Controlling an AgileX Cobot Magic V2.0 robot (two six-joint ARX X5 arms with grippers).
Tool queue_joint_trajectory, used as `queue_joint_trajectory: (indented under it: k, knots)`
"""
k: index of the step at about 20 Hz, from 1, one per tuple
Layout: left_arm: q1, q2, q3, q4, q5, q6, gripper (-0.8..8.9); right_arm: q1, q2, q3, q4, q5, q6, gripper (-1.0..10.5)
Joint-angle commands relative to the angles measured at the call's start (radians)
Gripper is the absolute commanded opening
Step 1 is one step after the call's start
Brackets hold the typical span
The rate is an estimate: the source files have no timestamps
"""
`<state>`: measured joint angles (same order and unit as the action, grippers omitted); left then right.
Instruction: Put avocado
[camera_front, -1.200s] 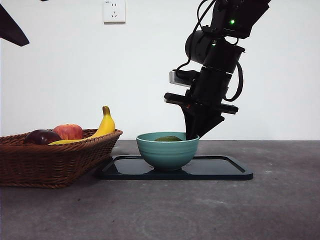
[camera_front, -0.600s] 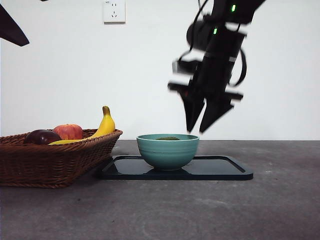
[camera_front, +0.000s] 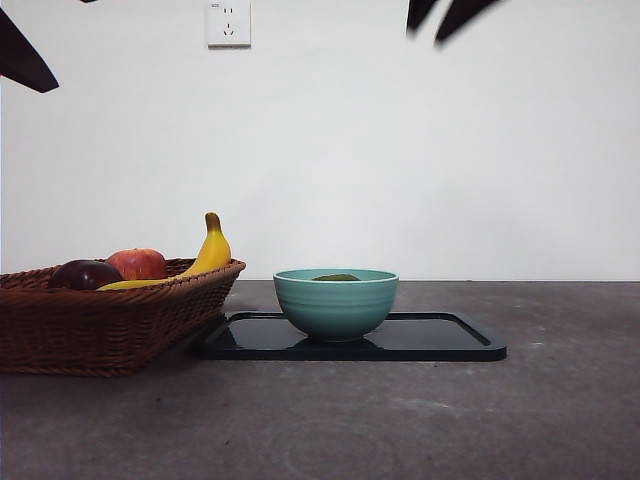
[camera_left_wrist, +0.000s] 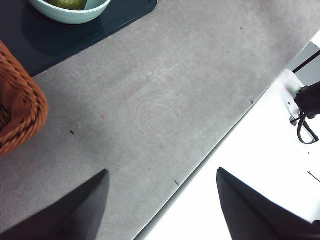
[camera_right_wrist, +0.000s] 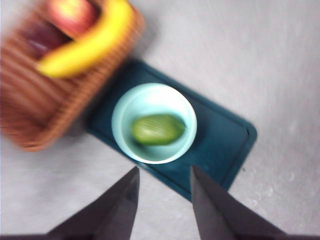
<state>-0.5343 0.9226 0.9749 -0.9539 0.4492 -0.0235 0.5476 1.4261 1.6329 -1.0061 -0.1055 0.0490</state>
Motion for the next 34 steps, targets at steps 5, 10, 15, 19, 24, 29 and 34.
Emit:
queue_joint_trajectory:
  k: [5,10,15,19,24,29,34]
  knots:
    - [-0.005,0.005,0.006,0.006,0.005,0.014,3.43,0.139,-0.269,-0.247,0.031,-0.002,0.02,1.7]
    - [-0.005,0.005,0.006,0.007,0.005,0.016,3.43,0.258,-0.503,-0.583,0.164,-0.003,0.122,1.7]
    - [-0.005,0.005,0.006,0.008,0.005,0.016,3.43,0.35,-0.58,-0.728,0.176,-0.051,0.162,1.7]
    - [-0.005,0.005,0.006,0.008,0.005,0.016,3.43,0.367,-0.578,-0.739,0.208,-0.051,0.161,1.7]
    - [-0.005,0.005,0.006,0.008,0.005,0.016,2.7,0.367,-0.578,-0.739,0.224,-0.051,0.16,1.6]
    - [-0.005,0.005,0.006,0.008,0.005,0.016,0.09,0.367,-0.578,-0.739,0.22,-0.05,0.16,0.1]
    - [-0.005,0.005,0.006,0.005,0.005,0.015,0.09,0.366,-0.578,-0.739,0.221,-0.051,0.16,0.1]
